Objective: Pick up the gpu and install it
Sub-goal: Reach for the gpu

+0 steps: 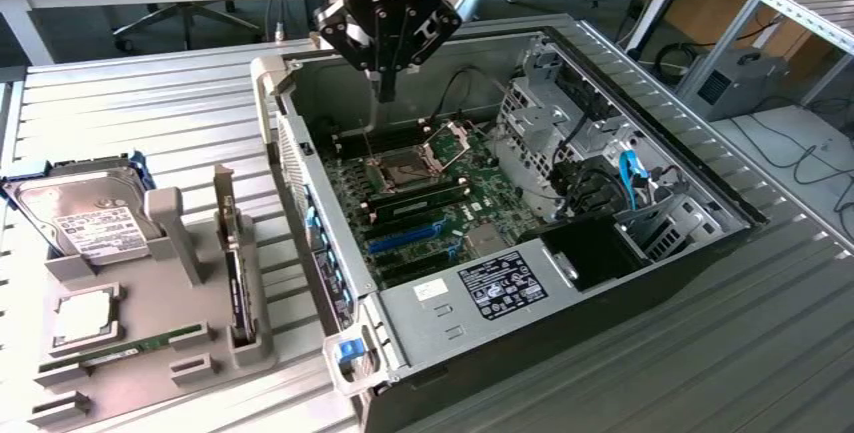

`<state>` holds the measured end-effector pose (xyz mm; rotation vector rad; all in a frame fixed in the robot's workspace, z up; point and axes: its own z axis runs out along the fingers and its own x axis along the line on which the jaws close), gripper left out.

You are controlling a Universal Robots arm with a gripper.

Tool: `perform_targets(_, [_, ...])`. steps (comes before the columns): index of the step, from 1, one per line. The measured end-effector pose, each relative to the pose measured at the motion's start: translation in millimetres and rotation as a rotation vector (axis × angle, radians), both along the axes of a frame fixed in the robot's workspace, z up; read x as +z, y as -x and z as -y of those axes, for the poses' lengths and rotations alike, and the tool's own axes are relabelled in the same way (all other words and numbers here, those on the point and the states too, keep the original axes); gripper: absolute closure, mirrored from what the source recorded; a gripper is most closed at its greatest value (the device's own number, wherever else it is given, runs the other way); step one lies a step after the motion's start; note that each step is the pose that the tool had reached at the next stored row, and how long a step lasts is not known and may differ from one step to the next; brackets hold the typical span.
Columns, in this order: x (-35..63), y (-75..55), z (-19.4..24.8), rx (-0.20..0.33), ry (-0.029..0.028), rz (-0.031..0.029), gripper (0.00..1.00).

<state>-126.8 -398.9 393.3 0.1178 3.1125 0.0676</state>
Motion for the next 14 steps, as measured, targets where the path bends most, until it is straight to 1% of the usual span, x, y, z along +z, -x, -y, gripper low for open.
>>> perform_targets(14, [0.0, 5.2, 0.0, 0.0, -0.0001, 0.0001, 0.89])
